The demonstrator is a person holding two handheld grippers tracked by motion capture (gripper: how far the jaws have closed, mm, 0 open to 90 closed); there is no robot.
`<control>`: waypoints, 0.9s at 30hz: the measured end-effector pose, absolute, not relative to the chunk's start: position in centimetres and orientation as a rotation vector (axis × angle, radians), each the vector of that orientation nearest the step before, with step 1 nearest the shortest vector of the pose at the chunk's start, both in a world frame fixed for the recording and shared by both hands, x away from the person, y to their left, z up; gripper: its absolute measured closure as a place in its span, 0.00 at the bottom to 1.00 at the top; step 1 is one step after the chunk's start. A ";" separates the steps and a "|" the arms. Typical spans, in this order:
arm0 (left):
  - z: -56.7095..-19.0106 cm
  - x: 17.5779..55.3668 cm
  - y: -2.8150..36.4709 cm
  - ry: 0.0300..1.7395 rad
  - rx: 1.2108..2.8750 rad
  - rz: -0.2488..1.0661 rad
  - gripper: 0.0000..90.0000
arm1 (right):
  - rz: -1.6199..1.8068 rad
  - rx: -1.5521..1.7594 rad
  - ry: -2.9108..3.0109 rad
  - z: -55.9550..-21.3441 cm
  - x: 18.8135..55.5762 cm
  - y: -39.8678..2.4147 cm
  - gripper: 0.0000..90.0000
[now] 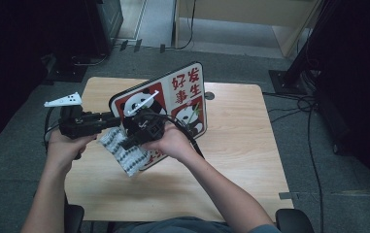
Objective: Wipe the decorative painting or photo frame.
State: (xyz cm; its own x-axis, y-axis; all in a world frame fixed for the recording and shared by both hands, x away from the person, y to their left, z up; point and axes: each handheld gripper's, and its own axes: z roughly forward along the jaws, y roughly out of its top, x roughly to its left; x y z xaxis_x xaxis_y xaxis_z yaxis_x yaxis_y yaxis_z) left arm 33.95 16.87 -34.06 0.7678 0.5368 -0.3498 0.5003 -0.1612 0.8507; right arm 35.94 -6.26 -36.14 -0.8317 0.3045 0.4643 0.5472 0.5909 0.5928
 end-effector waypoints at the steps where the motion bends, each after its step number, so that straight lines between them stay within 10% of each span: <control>1: -34.1 34.0 16.8 0.806 1.802 0.034 0.69 | -1.091 -0.694 -2.509 -36.2 35.9 -6.3 0.85; 27: -34.2 33.9 16.6 0.798 1.812 0.008 0.86 | -1.093 -0.728 -2.472 -37.6 35.8 -6.6 0.85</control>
